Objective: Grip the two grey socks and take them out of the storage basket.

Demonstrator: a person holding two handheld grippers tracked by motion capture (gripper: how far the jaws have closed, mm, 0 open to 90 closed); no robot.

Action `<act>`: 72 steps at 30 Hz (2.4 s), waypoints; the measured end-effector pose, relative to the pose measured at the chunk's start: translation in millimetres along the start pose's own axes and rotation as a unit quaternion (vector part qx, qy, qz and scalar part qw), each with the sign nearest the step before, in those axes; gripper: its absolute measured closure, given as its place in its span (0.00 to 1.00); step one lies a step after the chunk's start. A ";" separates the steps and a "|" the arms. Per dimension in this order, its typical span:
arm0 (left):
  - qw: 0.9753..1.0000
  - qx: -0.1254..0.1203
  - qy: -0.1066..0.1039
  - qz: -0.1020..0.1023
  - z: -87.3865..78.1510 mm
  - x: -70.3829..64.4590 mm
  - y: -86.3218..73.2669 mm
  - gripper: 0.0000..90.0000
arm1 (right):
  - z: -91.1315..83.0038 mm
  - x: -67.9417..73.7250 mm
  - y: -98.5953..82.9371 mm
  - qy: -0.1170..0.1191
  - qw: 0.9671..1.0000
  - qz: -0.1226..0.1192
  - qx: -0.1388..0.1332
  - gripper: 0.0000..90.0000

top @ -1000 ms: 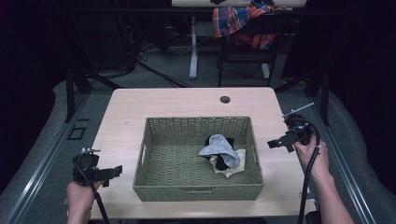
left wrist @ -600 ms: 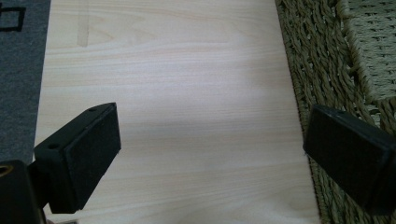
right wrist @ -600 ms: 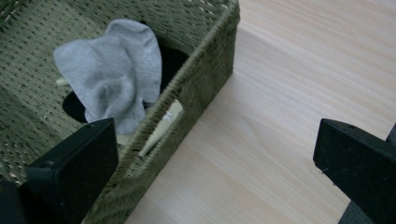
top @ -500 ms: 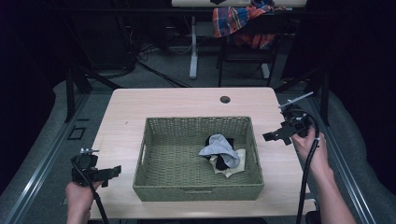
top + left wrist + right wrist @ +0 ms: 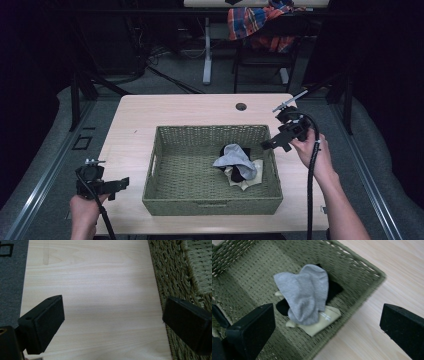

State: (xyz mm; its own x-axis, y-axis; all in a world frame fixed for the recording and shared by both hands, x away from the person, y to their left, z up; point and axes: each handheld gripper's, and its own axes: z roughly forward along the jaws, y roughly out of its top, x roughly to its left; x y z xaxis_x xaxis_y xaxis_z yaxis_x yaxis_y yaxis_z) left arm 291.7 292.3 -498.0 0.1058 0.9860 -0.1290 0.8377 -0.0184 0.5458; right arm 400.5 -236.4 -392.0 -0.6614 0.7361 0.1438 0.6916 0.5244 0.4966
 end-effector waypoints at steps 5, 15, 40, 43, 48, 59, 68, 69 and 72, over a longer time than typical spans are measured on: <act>1.000 -0.001 0.001 0.000 0.3 0.6 -0.3 0.04 | 12.7 7.6 10.6 0.007 1.000 -0.015 0.015 0.00; 1.000 -0.002 0.002 0.001 -0.5 0.9 -0.5 0.04 | 55.5 26.1 24.9 0.028 0.997 -0.042 0.060 0.00; 1.000 0.003 -0.001 0.000 0.2 2.1 -0.9 0.04 | 109.2 56.1 21.8 0.014 0.991 -0.062 0.115 0.26; 1.000 0.001 0.000 0.001 -0.2 1.7 -0.7 0.04 | 113.2 57.2 22.4 0.012 0.990 -0.065 0.125 0.30; 1.000 0.002 0.000 0.002 -0.4 0.7 -0.8 0.04 | 126.2 57.8 21.1 -0.009 0.989 -0.056 0.139 0.54; 1.000 0.007 0.002 0.004 -0.2 0.2 -0.6 0.04 | 111.1 50.9 21.4 0.002 0.991 -0.045 0.124 0.91; 1.000 0.005 0.003 0.007 -0.5 -0.6 -0.6 0.05 | 77.1 51.6 26.0 0.013 0.996 -0.046 0.070 0.91; 1.000 0.006 0.003 0.006 -0.3 -0.4 -0.6 0.05 | 74.4 51.3 26.0 0.015 0.997 -0.043 0.064 0.91; 1.000 0.006 0.003 0.007 -0.1 -1.2 -0.4 0.05 | 66.9 48.8 26.1 0.014 0.997 -0.042 0.059 0.91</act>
State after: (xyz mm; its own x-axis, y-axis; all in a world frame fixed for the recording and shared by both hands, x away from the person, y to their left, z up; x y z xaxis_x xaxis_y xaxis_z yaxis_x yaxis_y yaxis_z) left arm 291.1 291.2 -498.0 0.1140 0.9866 -0.1166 0.8421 -0.0337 0.5382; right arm 405.7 -158.2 -429.3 -0.7256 0.6756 0.1310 0.6614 0.6320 0.4040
